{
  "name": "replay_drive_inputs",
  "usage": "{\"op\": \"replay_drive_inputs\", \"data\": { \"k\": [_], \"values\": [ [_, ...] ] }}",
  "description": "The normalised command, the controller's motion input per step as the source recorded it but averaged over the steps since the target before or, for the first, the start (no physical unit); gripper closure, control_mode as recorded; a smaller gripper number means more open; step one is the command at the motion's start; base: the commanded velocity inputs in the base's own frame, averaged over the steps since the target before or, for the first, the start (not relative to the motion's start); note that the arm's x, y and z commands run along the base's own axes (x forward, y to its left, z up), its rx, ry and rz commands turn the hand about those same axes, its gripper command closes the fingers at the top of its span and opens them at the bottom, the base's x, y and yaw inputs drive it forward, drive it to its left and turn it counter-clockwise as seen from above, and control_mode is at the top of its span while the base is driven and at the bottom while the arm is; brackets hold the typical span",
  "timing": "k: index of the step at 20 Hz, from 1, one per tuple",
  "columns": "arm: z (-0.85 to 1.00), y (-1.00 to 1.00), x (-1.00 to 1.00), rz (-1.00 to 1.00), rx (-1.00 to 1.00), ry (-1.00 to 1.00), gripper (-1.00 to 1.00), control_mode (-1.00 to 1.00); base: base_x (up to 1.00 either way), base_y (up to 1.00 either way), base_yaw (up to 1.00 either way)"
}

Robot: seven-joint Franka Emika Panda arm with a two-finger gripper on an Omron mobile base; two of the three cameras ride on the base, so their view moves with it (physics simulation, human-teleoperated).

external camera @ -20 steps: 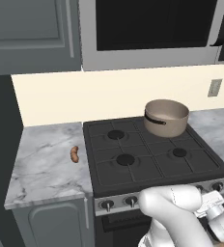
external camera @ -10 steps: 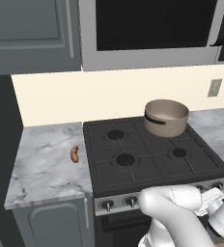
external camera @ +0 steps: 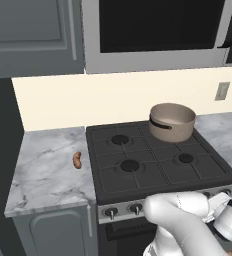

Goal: Turn on the burner for the pot on the stove. Wait thirty seconds for the pot to heat up. Then add the potato to the pot.

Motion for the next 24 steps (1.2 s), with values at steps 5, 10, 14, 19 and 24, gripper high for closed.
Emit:
{"op": "replay_drive_inputs", "data": {
  "k": [5, 10, 14, 19, 24],
  "values": [
    [-0.08, 0.00, -0.09, 0.13, -0.02, -0.06, 1.00, -1.00, 0.00, 0.00, 0.00],
    [-0.85, -0.19, -0.61, 0.51, -0.08, -0.16, 1.00, -1.00, 0.00, 0.00, 0.00],
    [-1.00, -0.37, -0.58, 0.75, -0.10, -0.14, 1.00, -1.00, 0.00, 0.00, 0.00],
    [-1.00, -0.44, -0.47, 0.79, -0.10, -0.16, 1.00, -1.00, 0.00, 0.00, 0.00],
    [-1.00, -0.44, -0.45, 0.80, -0.11, -0.16, 1.00, -1.00, 0.00, 0.00, 0.00]
  ]
}}
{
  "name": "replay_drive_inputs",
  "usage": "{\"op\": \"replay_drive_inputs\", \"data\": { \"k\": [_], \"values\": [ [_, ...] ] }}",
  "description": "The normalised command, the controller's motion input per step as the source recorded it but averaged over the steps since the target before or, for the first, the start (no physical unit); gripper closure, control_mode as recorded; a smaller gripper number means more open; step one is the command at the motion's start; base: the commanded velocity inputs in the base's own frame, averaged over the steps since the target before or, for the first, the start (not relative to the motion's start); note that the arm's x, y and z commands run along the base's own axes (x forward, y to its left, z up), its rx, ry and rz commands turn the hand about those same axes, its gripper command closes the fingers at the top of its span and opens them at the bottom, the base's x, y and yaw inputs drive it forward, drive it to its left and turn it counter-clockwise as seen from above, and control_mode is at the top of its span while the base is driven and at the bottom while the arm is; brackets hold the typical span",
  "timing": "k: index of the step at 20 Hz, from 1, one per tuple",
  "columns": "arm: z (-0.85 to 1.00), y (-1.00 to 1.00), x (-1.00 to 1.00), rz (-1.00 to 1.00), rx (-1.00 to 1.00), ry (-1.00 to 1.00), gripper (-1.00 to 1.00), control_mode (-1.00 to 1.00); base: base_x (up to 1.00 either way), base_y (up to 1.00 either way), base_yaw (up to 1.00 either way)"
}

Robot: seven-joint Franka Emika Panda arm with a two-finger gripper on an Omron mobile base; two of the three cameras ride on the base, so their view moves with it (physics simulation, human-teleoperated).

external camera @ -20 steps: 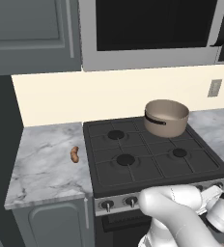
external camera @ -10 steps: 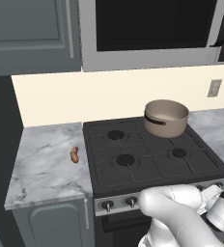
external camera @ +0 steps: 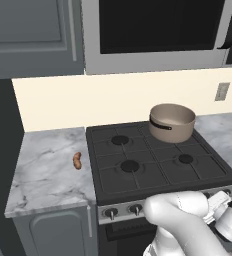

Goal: Turn on the burner for the pot on the stove. Wait thirty seconds for the pot to heat up. Then add the potato to the pot.

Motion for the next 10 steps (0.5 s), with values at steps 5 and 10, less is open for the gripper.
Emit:
{"op": "replay_drive_inputs", "data": {
  "k": [5, 10],
  "values": [
    [-0.35, -0.10, -0.20, 0.33, -0.06, -0.08, -1.00, -1.00, 0.00, 0.00, 0.00],
    [0.00, 0.00, -0.02, 0.00, 0.00, 0.00, -1.00, -1.00, 0.00, 0.00, 0.00]
  ]
}}
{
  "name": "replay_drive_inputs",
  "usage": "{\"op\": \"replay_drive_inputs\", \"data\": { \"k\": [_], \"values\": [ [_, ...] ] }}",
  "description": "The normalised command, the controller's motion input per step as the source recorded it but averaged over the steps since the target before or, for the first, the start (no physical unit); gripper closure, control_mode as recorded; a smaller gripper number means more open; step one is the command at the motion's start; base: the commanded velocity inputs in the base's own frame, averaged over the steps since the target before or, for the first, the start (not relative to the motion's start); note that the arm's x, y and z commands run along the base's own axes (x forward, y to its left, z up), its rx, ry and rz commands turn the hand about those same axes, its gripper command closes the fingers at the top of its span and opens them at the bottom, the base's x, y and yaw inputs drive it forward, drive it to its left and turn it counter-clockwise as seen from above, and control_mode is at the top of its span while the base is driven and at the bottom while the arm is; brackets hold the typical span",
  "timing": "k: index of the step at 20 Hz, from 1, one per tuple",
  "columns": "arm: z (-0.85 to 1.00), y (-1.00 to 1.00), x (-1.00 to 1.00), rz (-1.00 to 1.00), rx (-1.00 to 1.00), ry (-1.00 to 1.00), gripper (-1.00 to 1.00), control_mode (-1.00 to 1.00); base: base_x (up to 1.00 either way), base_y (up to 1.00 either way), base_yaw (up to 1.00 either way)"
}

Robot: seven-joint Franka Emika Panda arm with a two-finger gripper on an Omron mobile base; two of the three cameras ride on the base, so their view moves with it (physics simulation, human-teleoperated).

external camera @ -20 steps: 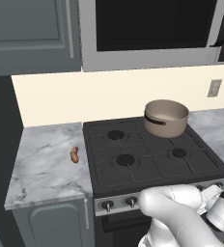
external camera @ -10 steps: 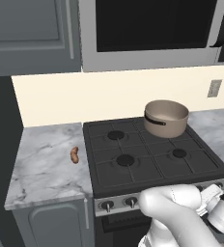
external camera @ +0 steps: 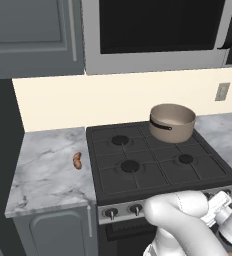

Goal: Turn on the burner for the pot on the stove. Wait thirty seconds for the pot to heat up. Then add the potato to the pot.

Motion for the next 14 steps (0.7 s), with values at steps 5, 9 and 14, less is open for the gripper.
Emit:
{"op": "replay_drive_inputs", "data": {
  "k": [5, 9, 14],
  "values": [
    [0.02, -0.02, -0.53, 0.00, 0.00, -0.06, -1.00, -1.00, 0.00, 0.00, 0.00],
    [0.12, -0.19, -0.79, -0.06, 0.00, -0.03, -1.00, -1.00, 0.00, 0.00, 0.00],
    [0.12, -0.28, -0.53, -0.04, 0.01, -0.09, -1.00, -1.00, 0.00, 0.00, 0.00]
  ]
}}
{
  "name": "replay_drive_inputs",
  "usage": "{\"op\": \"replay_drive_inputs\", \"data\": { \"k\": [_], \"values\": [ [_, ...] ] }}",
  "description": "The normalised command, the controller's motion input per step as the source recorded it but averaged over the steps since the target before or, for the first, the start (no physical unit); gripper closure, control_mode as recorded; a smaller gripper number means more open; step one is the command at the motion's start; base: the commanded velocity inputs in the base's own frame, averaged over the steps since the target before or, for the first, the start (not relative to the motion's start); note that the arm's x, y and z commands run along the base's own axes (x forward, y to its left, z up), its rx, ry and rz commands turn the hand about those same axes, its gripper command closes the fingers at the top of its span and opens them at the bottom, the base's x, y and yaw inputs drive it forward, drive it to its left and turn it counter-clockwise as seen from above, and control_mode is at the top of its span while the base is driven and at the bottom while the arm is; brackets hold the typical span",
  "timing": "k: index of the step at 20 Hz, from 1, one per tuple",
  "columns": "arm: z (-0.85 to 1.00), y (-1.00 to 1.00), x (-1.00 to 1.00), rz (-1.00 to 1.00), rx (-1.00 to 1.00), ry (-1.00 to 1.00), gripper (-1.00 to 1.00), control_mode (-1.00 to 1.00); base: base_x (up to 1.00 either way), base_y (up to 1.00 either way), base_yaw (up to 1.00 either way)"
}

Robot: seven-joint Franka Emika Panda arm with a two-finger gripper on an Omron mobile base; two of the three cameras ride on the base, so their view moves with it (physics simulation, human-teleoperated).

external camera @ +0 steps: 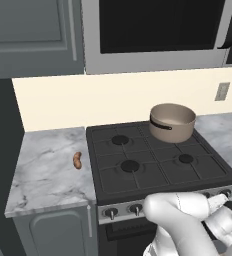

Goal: Turn on the burner for the pot on the stove. Wait thirty seconds for the pot to heat up. Then add the potato to the pot.

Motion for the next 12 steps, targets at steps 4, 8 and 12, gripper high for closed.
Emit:
{"op": "replay_drive_inputs", "data": {
  "k": [4, 8, 12],
  "values": [
    [0.00, -0.25, -0.59, 0.00, 0.00, -0.19, -1.00, -1.00, 0.00, 0.00, 0.00],
    [0.00, -0.31, -0.55, 0.00, 0.00, -0.22, -1.00, -1.00, 0.00, 0.00, 0.00],
    [0.00, 0.00, -0.09, 0.00, 0.00, -0.02, -1.00, -1.00, 0.00, 0.00, 0.00]
  ]
}}
